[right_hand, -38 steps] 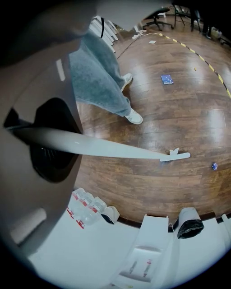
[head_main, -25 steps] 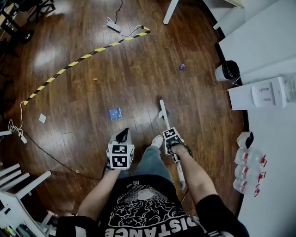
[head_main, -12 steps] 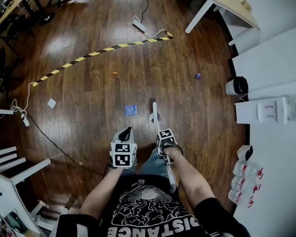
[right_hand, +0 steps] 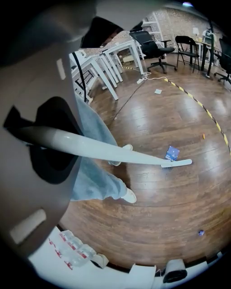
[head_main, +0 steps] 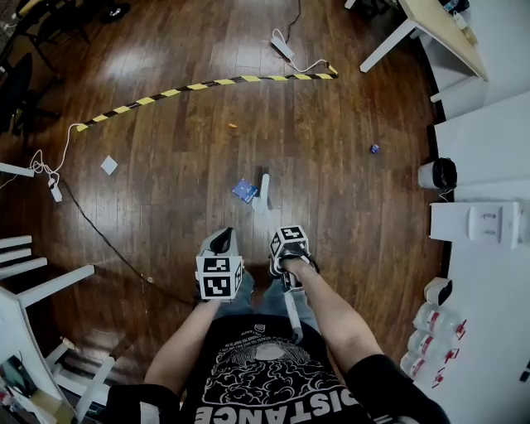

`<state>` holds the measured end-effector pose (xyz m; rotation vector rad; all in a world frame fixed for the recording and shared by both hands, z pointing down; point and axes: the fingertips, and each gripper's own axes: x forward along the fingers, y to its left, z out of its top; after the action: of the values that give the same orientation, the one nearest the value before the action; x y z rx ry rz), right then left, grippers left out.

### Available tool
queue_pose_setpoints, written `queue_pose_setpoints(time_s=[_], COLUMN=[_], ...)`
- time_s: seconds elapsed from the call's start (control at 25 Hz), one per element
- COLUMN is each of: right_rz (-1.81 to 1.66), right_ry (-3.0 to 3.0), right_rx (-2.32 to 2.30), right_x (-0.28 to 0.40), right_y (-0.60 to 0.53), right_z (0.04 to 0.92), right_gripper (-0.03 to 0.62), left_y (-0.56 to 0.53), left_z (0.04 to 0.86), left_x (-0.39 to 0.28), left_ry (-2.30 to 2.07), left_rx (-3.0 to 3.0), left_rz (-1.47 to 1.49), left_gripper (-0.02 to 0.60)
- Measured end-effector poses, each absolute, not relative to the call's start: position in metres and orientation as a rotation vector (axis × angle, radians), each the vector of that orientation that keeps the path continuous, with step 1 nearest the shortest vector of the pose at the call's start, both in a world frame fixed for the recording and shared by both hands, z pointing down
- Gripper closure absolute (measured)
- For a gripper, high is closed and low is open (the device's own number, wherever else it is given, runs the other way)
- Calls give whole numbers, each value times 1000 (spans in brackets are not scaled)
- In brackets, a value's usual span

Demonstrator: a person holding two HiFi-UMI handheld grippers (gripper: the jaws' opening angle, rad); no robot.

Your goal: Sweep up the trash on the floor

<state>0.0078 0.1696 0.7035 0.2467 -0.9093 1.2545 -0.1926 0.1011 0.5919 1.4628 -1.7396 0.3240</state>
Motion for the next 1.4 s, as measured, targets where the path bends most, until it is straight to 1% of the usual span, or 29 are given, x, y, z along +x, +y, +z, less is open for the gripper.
queue_pose_setpoints(time_s=[0.32, 0.6, 0.84, 1.08, 1.4], right_rz=[1262, 1303, 1288, 1334, 1290], right_ry=[-958, -990, -1072, -1142, -1185], right_rx=[214, 258, 261, 310, 396], right_x=[-15, 8, 56, 108, 229], right_y=[177, 165, 140, 103, 21], right_z=[701, 700, 691, 687, 681], right_gripper=[566, 588, 594, 594, 594], left_y=[111, 95, 61, 10, -79], left_z=[596, 592, 586, 577, 559], left_x=[-195, -173, -134, -68, 43], left_ry=[-1744, -1709, -1669, -1610, -1571], left_rx=[1449, 1509, 1598, 1696, 1786], left_rz=[328, 358, 420, 491, 539], left_gripper=[575, 575, 575, 575, 575])
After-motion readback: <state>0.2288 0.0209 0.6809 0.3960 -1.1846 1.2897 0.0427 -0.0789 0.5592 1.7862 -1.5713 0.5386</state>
